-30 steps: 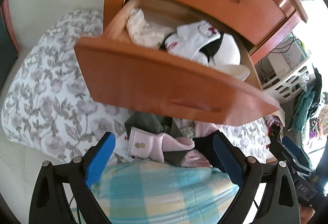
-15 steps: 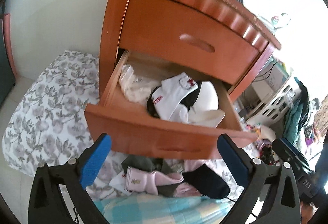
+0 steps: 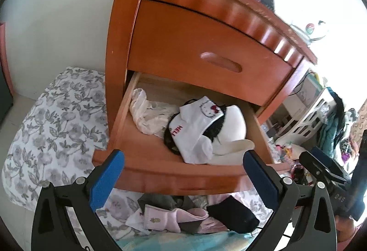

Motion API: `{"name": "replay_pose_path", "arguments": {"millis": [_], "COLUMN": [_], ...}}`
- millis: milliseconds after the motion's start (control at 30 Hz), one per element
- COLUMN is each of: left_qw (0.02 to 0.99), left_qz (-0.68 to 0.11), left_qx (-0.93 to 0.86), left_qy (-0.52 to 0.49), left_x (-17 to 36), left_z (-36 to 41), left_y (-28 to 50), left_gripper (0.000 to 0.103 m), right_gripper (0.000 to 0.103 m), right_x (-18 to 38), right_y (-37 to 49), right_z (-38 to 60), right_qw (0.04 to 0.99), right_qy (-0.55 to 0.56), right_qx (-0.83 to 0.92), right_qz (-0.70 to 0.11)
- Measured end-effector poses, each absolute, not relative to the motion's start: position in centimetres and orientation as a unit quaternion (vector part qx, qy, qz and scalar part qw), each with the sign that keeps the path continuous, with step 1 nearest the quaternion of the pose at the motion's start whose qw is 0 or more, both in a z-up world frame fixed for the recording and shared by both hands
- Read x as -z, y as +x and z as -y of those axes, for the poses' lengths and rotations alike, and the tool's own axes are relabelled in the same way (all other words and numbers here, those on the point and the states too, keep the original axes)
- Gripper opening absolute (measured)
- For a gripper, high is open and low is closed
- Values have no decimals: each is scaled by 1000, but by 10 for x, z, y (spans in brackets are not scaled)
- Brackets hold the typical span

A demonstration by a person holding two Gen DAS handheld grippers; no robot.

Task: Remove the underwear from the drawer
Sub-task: 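Move both open tools back into the drawer over the white socks, then grasp the white Hello Kitty sock with the left tool while the right tool grasps the black lace bra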

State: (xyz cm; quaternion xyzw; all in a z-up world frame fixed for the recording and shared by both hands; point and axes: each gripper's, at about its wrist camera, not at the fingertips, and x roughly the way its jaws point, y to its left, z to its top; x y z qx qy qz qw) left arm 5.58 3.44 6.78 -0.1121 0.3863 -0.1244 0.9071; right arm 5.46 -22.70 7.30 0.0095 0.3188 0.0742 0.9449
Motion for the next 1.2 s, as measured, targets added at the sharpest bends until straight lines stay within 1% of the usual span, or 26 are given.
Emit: {"name": "replay_pose_path", "arguments": {"millis": [167,300,633,967,1200], "left_qw": [898,882,859,841,832], "left_qz": [-407,-439,-488,-519,-530], "left_qx": [125,129,127,149,164], "left_qy": [-109,-115,-86,-31,24], "left_x": [-65,-56,-37,-19,-6], "left_z": [-34,-32,-15,20,52], "left_y": [80,100,141,181,202], "left_gripper": [103,103,103,103,103], "right_gripper": [103,103,103,103,103], "right_x": [-71,-68,-44,-24,-21], "right_y": [75,94,145,184,206], "right_z": [220,216,212,208,213], "right_qw": [938,930,897,877,876], "right_qy": [-1,2,21,38,36], "right_qx": [-96,-110,-133,-141,-128], "right_qz": [-333,-352,-421,-458,-464]}}
